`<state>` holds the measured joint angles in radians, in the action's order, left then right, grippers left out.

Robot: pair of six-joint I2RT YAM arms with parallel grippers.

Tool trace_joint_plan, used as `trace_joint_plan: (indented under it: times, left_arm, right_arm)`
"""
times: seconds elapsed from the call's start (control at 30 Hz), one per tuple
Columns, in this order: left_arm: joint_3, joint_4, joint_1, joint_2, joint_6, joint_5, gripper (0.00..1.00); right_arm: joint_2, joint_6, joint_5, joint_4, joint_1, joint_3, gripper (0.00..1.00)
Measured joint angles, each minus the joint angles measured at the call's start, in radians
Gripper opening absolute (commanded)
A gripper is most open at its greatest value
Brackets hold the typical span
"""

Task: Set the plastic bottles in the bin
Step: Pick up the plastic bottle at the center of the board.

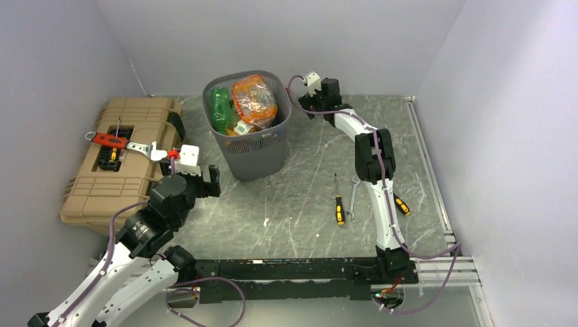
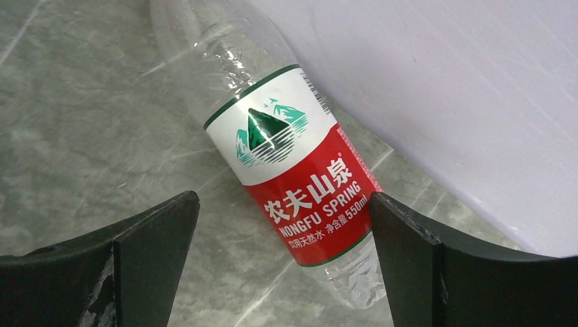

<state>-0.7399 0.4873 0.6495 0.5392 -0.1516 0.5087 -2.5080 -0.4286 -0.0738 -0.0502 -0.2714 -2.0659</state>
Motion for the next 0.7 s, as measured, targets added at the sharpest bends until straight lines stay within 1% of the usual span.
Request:
trace_joint_plan:
  times: [0.13,0.27,0.53,0.6,0.7]
  left_arm:
    - [0.0,0.0,0.0,0.0,0.0,0.0,0.97]
    - [0.0,0.0,0.0,0.002,0.0,0.0,0.97]
    - [0.0,0.0,0.0,0.02,0.0,-0.01,0.97]
    - [0.0,0.001,0.0,0.021,0.0,-0.016,0.97]
    - [0.0,0.003,0.0,0.018,0.0,-0.021,0.97]
  right_arm:
    - [-0.022,-0.013,0.068,0.048,-0.008,-0.003,0.99]
    - [-0.044,-0.016,0.095,0.042,-0.01,-0.028,0.99]
    - [-0.067,-0.014,0.102,0.013,-0.017,-0.032,0.88]
    - [-0.065,-0.014,0.12,0.018,-0.025,-0.026,0.84]
    - [-0.063,-0.016,0.148,0.022,-0.038,-0.019,0.71]
